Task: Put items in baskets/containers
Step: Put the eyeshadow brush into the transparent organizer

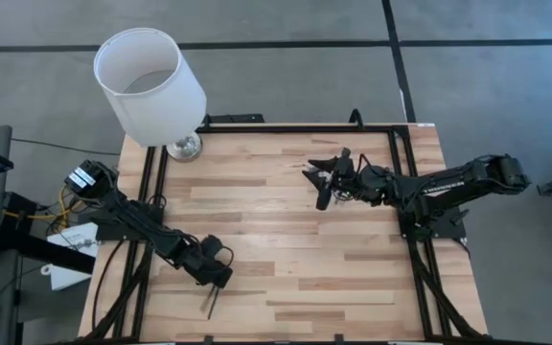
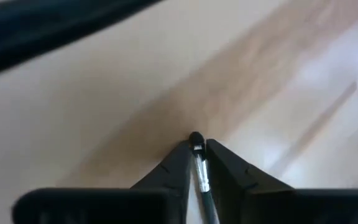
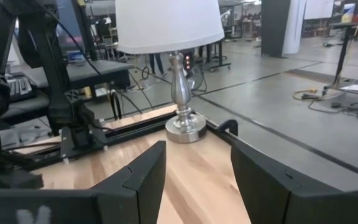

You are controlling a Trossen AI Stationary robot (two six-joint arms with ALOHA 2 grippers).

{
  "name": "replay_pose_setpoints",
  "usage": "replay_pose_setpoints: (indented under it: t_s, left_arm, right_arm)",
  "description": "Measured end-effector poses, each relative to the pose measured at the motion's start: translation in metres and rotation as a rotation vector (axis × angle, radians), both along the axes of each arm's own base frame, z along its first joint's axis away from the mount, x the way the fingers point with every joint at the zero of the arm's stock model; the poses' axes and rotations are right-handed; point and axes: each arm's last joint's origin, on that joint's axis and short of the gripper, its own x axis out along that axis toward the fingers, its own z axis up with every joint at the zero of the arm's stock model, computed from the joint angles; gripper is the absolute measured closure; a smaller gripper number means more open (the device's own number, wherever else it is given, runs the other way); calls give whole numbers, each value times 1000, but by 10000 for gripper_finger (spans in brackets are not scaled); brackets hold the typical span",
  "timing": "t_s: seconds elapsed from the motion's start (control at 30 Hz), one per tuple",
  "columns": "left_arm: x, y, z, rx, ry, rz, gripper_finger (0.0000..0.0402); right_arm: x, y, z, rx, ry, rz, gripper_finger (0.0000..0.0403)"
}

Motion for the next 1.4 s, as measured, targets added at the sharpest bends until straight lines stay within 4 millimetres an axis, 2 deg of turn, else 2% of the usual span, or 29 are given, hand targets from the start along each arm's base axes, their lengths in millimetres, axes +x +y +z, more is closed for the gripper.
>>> replay_pose_setpoints:
  t_s: [0.2, 0.4, 0.57, 0.93, 1.23, 1.4]
  left_arm:
    - [2, 4, 0, 81, -43, -7, 381]
    - [4, 8, 0, 148, -61, -47, 383]
    - [13, 24, 0, 285, -94, -39, 390]
    - [43, 58, 7, 425, -210, -120, 396]
    - [51, 76, 9, 372, -206, -163, 389]
    - [51, 74, 15, 326, -232, -241, 350]
  right_arm:
    - [0, 7, -2, 0, 18, 28, 230]
    - [0, 12, -2, 0, 18, 51, 230]
    - [0, 16, -2, 0, 18, 63, 230]
    - [0, 25, -1, 52, -7, 95, 230]
    - [-2, 37, -5, 94, 12, 142, 230]
    - [-2, 43, -6, 71, 38, 166, 230]
